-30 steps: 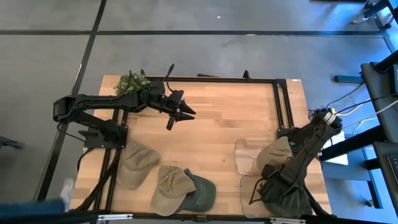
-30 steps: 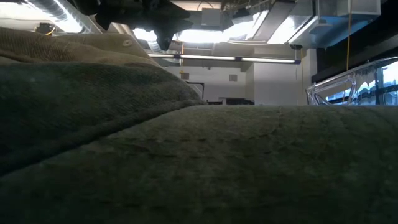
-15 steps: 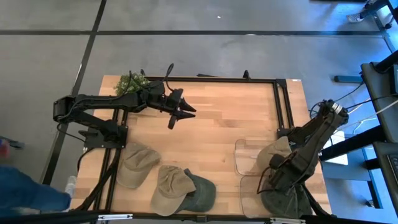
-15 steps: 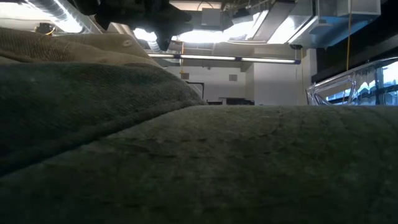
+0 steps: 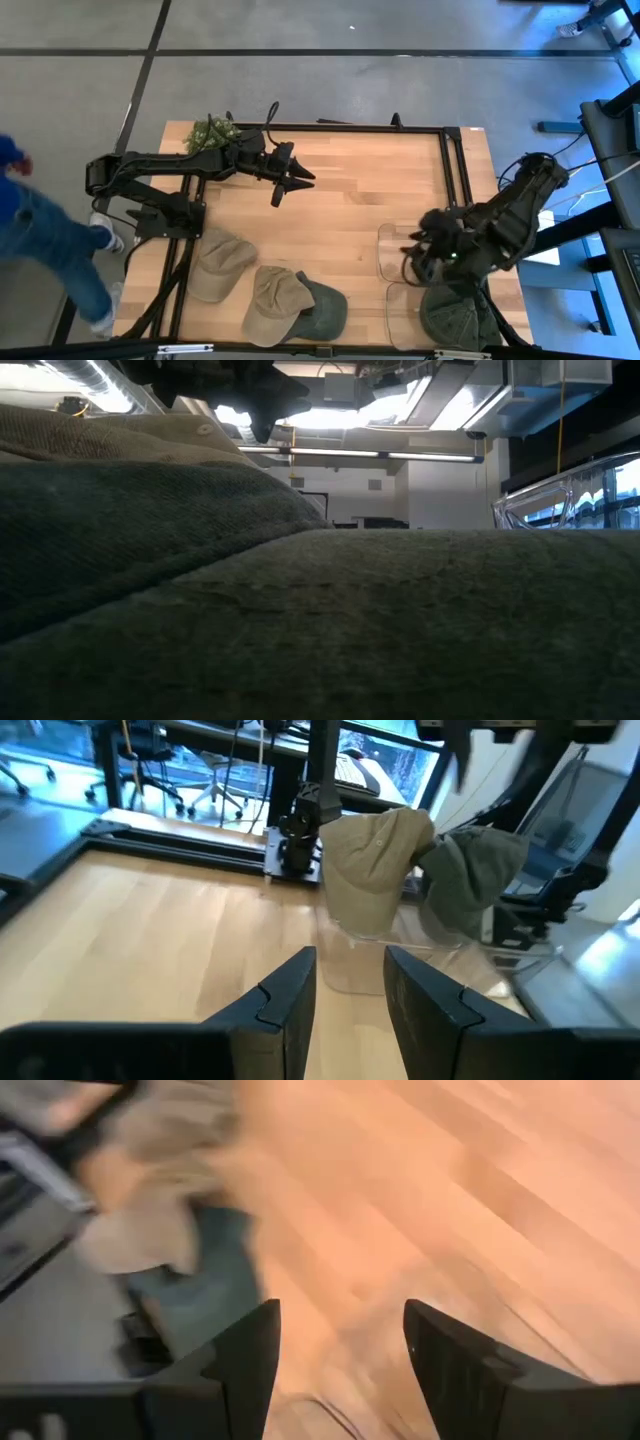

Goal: Pick & Place hat
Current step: Put the left brown cap into the top transparent bin

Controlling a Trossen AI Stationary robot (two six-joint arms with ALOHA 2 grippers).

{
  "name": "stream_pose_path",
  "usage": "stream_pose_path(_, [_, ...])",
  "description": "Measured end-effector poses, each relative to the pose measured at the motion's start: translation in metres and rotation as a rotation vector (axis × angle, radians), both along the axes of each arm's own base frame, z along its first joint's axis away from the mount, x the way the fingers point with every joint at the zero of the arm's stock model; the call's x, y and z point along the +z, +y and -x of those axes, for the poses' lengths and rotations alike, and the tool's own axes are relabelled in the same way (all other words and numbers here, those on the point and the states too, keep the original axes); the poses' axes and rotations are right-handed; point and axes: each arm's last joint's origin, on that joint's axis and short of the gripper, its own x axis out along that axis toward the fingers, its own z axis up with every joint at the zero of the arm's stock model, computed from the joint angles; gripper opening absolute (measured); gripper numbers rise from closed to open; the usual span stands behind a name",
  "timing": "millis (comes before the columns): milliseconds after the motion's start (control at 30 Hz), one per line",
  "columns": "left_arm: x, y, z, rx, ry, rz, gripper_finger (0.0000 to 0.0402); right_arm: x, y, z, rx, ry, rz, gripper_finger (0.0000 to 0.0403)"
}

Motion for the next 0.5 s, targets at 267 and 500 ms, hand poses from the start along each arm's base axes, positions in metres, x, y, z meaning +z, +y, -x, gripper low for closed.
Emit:
stream_pose_path(267, [0.006, -0.005, 0.003, -0.027, -0.017, 0.046, 0.0116, -0.007, -0.011, -0.072, 0.312, -0.160, 0.141, 0.0214])
stream_pose_path(500, [0.023, -0.004, 0.020, -0.007, -0.073, 0.013, 0.0116, -0.039, -0.046, -0.101, 0.466, -0.093, 0.175, 0.0214])
